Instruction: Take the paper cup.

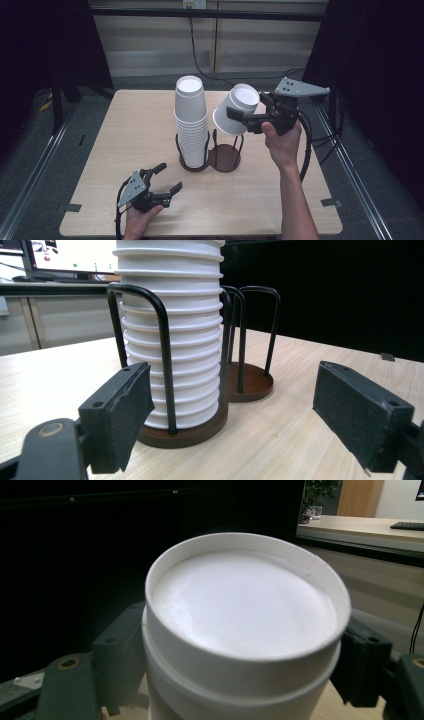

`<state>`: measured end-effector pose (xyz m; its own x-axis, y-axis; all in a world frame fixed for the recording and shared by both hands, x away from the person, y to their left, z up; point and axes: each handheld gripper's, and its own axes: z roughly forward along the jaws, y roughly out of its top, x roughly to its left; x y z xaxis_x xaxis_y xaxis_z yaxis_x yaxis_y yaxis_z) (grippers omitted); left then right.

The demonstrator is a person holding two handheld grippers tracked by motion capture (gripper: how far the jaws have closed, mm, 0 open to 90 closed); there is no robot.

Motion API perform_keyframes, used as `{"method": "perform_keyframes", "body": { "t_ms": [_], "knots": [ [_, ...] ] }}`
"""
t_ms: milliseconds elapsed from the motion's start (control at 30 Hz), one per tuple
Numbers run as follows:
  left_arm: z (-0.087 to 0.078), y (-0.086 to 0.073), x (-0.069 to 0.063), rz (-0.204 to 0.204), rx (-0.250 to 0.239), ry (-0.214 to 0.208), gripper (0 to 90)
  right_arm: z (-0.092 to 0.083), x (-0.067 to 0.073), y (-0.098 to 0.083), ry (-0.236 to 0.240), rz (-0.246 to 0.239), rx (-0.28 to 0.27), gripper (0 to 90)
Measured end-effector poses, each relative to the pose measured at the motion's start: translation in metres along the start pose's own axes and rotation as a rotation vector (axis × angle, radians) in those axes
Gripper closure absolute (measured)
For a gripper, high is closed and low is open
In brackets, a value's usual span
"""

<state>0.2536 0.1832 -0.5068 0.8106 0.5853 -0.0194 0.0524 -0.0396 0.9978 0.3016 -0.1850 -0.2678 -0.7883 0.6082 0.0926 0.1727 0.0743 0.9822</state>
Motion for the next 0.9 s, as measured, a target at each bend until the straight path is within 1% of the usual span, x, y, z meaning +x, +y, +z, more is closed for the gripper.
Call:
{"method": "perform_keyframes", "body": {
  "t_ms": [67, 133, 167, 200, 233, 267, 300, 333, 367, 400, 500, 600, 633, 667, 700, 733, 767, 800, 833, 867, 900],
  "knots": [
    [0.001, 0.002, -0.002, -0.022, -0.006, -0.006, 16.1, 0.000, 0.001, -0.005, 0.002, 0.001, 0.005, 21.7],
    [0.001, 0.006, -0.001, 0.001, -0.003, -0.014, 16.1, 0.000, 0.004, -0.012, 0.021, 0.009, 0.004, 21.7],
    [0.001, 0.008, -0.002, 0.007, -0.001, -0.016, 16.1, 0.000, 0.005, -0.014, 0.024, 0.005, 0.010, 21.7],
    [0.002, 0.010, -0.004, 0.003, -0.001, -0.033, 16.3, 0.000, 0.007, -0.017, 0.020, -0.001, 0.016, 21.7],
    [0.003, 0.012, -0.004, 0.008, 0.003, -0.041, 16.8, 0.000, 0.009, -0.020, 0.019, -0.005, 0.015, 21.7],
    [0.003, 0.014, -0.005, 0.005, 0.010, -0.048, 16.9, 0.000, 0.010, -0.023, 0.028, -0.001, 0.015, 21.7],
    [0.004, 0.016, -0.005, 0.021, 0.018, -0.055, 16.9, 0.000, 0.011, -0.025, 0.030, -0.003, 0.013, 21.7],
    [0.004, 0.017, -0.006, 0.014, 0.022, -0.057, 16.9, 0.000, 0.012, -0.027, 0.028, -0.003, 0.016, 21.7],
    [0.005, 0.019, -0.006, 0.022, 0.023, -0.058, 16.9, -0.001, 0.013, -0.029, 0.034, 0.002, 0.020, 21.7],
    [0.005, 0.021, -0.006, 0.023, 0.027, -0.074, 16.9, -0.001, 0.014, -0.031, 0.040, 0.004, 0.024, 21.7],
    [0.006, 0.025, -0.007, 0.010, 0.022, -0.093, 17.8, -0.001, 0.017, -0.036, 0.043, 0.000, 0.025, 21.7],
    [0.006, 0.030, -0.005, 0.018, 0.026, -0.095, 17.8, 0.000, 0.021, -0.041, 0.048, -0.005, 0.035, 21.7],
    [0.006, 0.032, -0.005, 0.007, 0.024, -0.091, 17.5, 0.001, 0.022, -0.043, 0.049, -0.009, 0.037, 21.8],
    [0.006, 0.033, -0.004, 0.018, 0.028, -0.099, 17.2, 0.001, 0.024, -0.045, 0.050, -0.003, 0.042, 21.8],
    [0.006, 0.035, -0.005, 0.012, 0.029, -0.104, 17.2, 0.001, 0.024, -0.047, 0.052, -0.006, 0.041, 21.8],
    [0.006, 0.036, -0.004, 0.035, 0.032, -0.101, 17.2, 0.002, 0.025, -0.049, 0.054, -0.006, 0.042, 21.8],
    [0.006, 0.037, -0.004, 0.022, 0.033, -0.111, 17.2, 0.002, 0.025, -0.051, 0.057, -0.005, 0.040, 21.8],
    [0.007, 0.039, -0.004, 0.032, 0.035, -0.113, 17.2, 0.002, 0.026, -0.053, 0.061, -0.005, 0.043, 21.8],
    [0.008, 0.040, -0.005, 0.015, 0.029, -0.120, 17.2, 0.003, 0.027, -0.055, 0.060, -0.003, 0.045, 21.8],
    [0.008, 0.042, -0.005, 0.025, 0.027, -0.121, 17.1, 0.003, 0.027, -0.057, 0.062, -0.002, 0.046, 21.8],
    [0.009, 0.043, -0.005, 0.024, 0.025, -0.127, 17.1, 0.004, 0.027, -0.059, 0.067, 0.000, 0.048, 21.8]
  ]
}}
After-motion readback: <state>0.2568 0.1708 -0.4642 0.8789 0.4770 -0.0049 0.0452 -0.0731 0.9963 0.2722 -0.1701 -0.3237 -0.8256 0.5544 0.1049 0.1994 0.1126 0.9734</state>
